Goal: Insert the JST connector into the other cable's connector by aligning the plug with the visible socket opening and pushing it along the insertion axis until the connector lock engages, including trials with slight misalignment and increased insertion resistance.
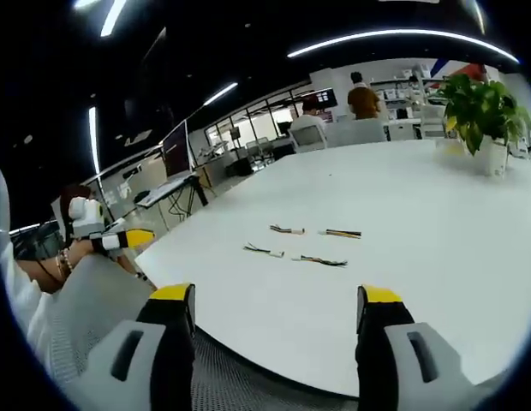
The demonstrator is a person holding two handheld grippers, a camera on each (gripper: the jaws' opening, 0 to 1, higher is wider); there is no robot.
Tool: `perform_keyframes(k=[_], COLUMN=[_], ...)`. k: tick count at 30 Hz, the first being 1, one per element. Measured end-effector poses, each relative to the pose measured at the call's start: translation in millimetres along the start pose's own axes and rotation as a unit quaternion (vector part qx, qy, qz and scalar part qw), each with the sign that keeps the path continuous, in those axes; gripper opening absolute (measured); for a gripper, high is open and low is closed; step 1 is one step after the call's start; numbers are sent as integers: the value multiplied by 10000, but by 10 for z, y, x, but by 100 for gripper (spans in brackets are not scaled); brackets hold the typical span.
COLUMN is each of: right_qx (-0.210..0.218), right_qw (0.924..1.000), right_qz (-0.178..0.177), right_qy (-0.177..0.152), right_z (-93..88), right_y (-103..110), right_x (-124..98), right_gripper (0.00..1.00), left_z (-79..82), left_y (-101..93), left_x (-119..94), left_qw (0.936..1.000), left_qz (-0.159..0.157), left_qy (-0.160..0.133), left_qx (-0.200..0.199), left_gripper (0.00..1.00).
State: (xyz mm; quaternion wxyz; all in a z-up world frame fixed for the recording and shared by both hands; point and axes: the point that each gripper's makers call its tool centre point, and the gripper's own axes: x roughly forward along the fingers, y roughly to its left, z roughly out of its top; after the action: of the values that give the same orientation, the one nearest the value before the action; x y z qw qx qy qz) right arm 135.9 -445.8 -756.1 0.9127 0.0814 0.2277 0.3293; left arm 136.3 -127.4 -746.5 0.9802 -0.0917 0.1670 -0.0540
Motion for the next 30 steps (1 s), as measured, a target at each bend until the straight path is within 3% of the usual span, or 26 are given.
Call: perform_keyframes(k=[30], right_qx=[-3], right_qw=[9999], right_qz=[55], right_qy=[96], right_z=[7], right_y=[-19], right_x=[41], right_gripper=[73], left_z=[-64], left_y=[-9], left_x=[-4], left_qw=[9997], left_qz=[33], left_qy=[219], left_qx=[-48], left_gripper=[74])
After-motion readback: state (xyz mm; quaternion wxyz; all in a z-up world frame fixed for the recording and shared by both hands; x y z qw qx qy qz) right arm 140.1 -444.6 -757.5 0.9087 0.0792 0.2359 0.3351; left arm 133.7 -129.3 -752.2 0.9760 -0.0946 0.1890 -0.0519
